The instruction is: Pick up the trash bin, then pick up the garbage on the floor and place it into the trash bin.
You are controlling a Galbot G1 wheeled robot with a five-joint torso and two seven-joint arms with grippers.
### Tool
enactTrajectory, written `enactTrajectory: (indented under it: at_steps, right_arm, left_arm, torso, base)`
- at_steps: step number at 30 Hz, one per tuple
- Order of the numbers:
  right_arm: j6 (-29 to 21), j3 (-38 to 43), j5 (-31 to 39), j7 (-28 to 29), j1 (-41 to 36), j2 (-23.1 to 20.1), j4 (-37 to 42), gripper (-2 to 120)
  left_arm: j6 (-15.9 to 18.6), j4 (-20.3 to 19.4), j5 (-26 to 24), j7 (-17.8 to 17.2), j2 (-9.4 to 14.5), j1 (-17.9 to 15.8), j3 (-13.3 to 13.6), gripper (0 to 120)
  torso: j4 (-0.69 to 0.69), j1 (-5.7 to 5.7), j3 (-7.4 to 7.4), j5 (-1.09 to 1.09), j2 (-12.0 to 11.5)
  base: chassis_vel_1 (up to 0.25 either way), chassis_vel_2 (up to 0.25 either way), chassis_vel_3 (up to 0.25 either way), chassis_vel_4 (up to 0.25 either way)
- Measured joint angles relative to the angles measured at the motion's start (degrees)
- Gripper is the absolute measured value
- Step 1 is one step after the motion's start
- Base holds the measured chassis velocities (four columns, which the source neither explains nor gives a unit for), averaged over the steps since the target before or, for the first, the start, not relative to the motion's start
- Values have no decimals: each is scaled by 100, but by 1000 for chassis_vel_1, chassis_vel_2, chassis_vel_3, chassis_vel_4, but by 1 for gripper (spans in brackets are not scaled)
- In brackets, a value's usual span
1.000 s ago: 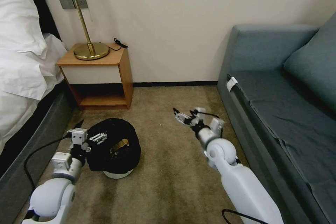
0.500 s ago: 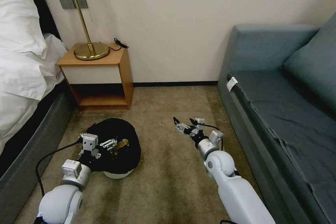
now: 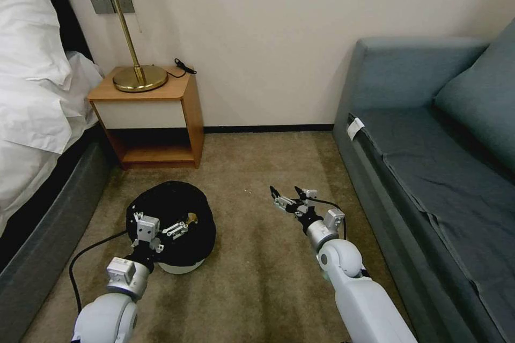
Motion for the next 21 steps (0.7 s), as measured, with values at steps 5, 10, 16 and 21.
enactTrajectory:
  at_steps: [5,10,16,21]
  right_arm:
    - [-4,0,-1,4,0,1,1,100]
    - [-9,-1,-1,8,1,1,4,100]
    - [-17,-6,2,15,4,-1,10,100]
    - [-21,-9,6,21,6,-3,13,100]
  left_arm:
    - [0,0,0,-7,1,0,1,100]
    - [0,0,0,-11,2,0,1,100]
    - [7,0,-1,-14,5,-1,0,100]
    - [14,0,-3,-17,6,-2,-1,100]
  torso:
    - [0,0,0,0,0]
    - [0,0,0,0,0]
    - [0,0,0,0,0]
    - [0,0,0,0,0]
  base:
    - [0,0,0,0]
    - [0,0,0,0]
    - [0,0,0,0]
    - [0,0,0,0]
